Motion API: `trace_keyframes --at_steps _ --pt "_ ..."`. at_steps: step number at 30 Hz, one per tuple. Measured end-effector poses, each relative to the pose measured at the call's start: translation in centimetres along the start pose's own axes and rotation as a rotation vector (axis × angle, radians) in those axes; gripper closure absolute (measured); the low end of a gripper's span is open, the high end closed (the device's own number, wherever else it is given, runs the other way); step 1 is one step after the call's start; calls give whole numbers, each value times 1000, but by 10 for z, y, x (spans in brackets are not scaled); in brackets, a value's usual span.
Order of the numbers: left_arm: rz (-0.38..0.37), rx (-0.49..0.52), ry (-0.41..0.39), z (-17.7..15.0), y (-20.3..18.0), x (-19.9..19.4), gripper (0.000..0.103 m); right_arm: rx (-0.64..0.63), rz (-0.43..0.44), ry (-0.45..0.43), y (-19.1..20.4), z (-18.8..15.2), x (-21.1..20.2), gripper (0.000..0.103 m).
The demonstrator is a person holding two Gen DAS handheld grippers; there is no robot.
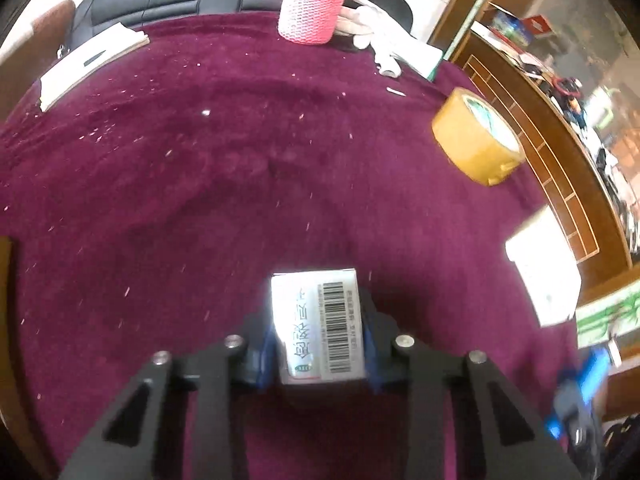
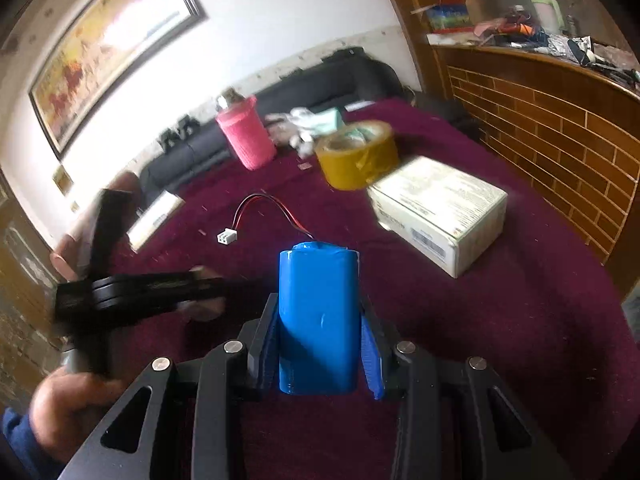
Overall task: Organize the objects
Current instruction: 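Grasp the small white box with the left tool while the right grasps the leaflet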
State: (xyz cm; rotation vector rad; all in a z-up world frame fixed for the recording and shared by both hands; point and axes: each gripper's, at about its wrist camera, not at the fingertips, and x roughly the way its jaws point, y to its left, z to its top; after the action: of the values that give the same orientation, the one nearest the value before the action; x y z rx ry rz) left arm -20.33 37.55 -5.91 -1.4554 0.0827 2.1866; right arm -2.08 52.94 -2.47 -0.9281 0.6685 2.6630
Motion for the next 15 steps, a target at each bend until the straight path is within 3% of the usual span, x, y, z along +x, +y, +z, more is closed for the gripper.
trace_keyframes --at_steps 4,8,11,12,15 --pt "-11 44 14 -18 3 -11 69 7 -75 87 -23 -10 -8 64" --pt "-30 51 12 -21 7 -12 69 -63 -264 113 -42 -15 -22 64" --pt "-35 67 2 -22 3 -11 69 -88 -349 146 -62 -12 -24 62" --pt "-39 71 2 -21 3 -11 69 -109 -354 123 -64 -10 -29 59" --pt "-53 71 5 -21 4 -10 69 -253 -266 97 -55 -1 -43 21"
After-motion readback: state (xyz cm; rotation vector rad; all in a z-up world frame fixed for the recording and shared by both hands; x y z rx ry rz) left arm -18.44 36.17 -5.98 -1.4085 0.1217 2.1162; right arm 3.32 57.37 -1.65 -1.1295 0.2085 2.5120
